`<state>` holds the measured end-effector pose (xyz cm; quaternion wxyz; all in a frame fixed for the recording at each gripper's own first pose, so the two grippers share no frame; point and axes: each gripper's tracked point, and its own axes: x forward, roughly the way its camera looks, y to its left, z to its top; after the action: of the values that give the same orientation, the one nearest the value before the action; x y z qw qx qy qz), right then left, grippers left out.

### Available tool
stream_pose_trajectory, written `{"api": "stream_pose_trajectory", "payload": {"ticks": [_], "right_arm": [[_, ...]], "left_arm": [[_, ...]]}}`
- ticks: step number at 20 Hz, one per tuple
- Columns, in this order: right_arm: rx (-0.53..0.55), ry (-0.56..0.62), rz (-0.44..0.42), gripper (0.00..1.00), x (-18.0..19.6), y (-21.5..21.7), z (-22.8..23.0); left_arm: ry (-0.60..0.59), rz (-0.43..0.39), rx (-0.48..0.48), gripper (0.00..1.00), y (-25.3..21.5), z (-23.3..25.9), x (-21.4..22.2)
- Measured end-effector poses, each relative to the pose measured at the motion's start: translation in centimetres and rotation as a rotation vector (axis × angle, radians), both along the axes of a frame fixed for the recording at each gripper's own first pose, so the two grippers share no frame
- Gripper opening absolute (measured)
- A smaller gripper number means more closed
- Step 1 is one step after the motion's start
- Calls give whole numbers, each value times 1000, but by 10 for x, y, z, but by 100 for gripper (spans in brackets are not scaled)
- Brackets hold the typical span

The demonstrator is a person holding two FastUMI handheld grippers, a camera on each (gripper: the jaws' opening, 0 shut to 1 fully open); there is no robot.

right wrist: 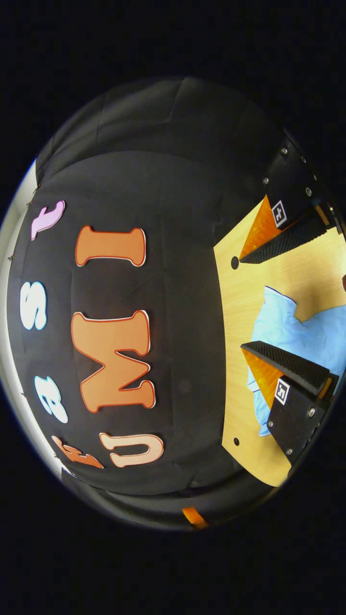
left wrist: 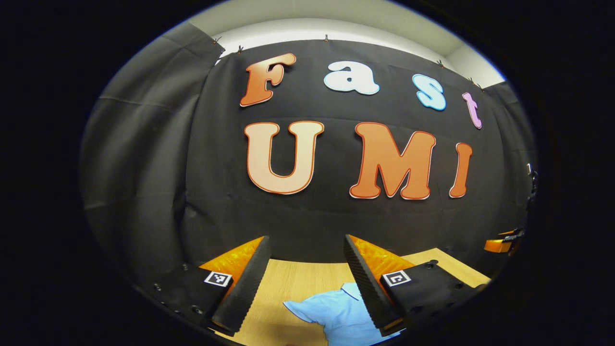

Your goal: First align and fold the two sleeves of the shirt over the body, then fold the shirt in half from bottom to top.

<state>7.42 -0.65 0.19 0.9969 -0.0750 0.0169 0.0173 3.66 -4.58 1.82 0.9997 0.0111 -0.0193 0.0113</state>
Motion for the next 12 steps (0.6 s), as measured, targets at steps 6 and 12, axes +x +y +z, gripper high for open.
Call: {"api": "stream_pose_trajectory", "payload": {"ticks": [6,12], "right_arm": [[5,55,35,98,32,10,-16],[11,66,-10,98,44,6,-21]], "left_arm": [[15,9,4,98,-15,-8,23],[20,-35,35,98,-16,-5,57]]}}
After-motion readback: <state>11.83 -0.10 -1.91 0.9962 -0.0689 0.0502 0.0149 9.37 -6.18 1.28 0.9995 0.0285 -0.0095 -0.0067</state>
